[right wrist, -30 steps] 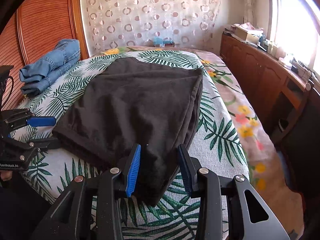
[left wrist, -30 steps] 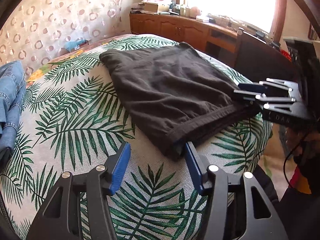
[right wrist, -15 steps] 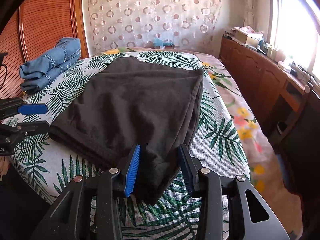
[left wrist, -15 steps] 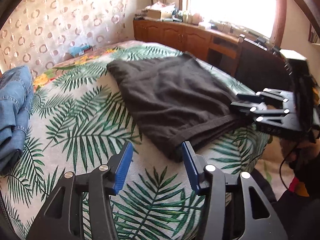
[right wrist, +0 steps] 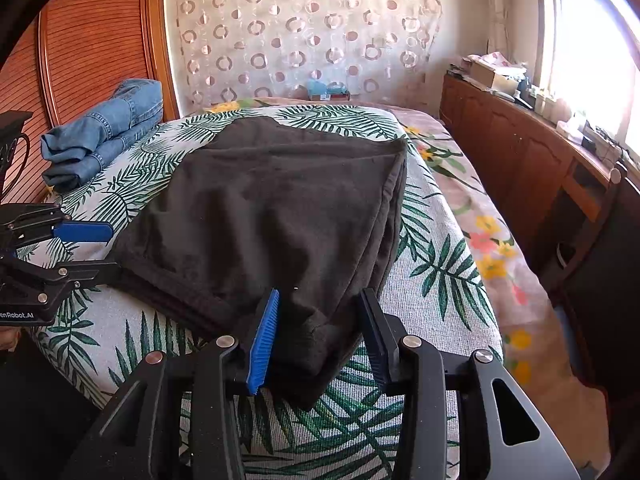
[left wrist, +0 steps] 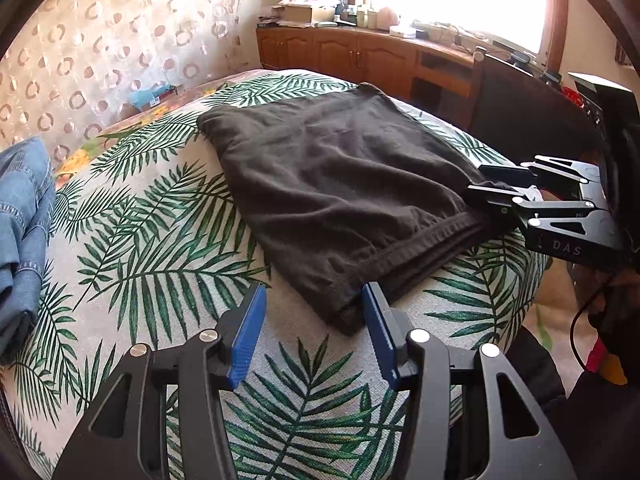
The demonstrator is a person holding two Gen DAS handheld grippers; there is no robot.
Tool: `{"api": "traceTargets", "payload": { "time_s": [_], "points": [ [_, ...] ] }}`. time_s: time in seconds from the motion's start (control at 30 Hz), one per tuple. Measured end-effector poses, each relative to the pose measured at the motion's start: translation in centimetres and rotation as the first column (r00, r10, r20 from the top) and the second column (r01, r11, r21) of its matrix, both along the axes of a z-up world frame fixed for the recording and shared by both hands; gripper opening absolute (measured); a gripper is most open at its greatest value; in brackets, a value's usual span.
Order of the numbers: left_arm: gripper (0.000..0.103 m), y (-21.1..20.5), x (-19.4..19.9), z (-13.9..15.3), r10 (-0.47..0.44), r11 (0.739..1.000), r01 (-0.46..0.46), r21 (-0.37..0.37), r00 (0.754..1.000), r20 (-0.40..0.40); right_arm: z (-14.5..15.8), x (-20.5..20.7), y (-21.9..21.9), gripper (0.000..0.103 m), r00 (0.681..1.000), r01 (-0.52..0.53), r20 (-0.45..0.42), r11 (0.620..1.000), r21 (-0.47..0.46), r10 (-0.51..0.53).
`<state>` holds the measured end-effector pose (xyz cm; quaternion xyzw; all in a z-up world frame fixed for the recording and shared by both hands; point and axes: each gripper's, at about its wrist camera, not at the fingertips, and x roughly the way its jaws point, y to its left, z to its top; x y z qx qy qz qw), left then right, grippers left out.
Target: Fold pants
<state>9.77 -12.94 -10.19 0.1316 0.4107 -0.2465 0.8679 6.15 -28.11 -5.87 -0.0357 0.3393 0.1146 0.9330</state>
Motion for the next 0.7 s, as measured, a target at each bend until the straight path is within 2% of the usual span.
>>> {"api": "traceTargets", "payload": {
  "time_s": [0.5, 0.6, 0.63, 0.7],
  "points": [
    [0.053, -1.3, -0.2, 0.3, -0.053, 0.998, 0.053, 0.034, 0.999, -0.004, -0.1, 0.1, -0.1, 0.043, 1.000, -0.002, 0.000, 1.000, 0.006, 0.002],
    [0.052, -0.9, 0.0, 0.2, -0.047, 0.999, 0.048, 0.003, 0.999, -0.022, -0.1, 0.1, -0.1, 0.043, 1.000, -0.001, 0.001, 1.000, 0.007, 0.001],
    [0.049, -0.8, 0.0, 0.1, -0.048, 0.999, 0.047, -0.009, 0.999, -0.027, -0.1, 0.1, -0.1, 0.043, 1.000, -0.002, 0.000, 1.000, 0.007, 0.002],
    [0.024, -0.7, 0.0, 0.3, -0.056, 0.998, 0.054, -0.043, 0.998, -0.038, -0.1, 0.1, -0.1, 0.043, 1.000, -0.003, 0.001, 1.000, 0.009, 0.003]
  ]
}}
